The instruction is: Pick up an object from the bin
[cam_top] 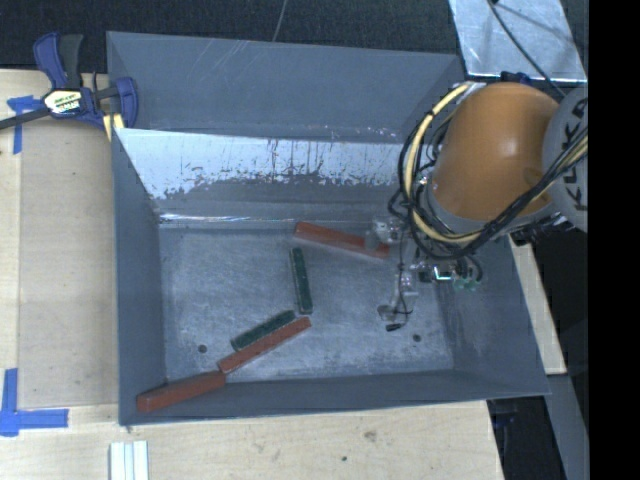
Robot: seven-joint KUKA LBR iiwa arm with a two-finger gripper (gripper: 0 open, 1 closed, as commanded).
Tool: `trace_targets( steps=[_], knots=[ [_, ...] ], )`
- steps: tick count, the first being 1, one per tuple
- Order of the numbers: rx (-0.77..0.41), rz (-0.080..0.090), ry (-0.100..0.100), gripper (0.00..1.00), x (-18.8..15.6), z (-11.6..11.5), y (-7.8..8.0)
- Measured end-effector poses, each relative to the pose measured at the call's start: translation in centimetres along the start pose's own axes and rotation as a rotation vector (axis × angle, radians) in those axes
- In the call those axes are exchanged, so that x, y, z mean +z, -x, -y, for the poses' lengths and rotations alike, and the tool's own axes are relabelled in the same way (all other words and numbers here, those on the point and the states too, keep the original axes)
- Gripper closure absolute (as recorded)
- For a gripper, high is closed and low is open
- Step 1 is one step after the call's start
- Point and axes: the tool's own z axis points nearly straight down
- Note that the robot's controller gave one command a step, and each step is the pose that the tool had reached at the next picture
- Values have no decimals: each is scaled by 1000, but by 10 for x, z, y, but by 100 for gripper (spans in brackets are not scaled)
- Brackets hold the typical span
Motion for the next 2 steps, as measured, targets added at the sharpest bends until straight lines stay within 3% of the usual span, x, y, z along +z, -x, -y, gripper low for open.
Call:
trace_targets(
  steps=[1,2],
  knots=[
    [0,8,0,0,-4,0,2],
    [-50,10,-3,0,78,0,26]
  ],
)
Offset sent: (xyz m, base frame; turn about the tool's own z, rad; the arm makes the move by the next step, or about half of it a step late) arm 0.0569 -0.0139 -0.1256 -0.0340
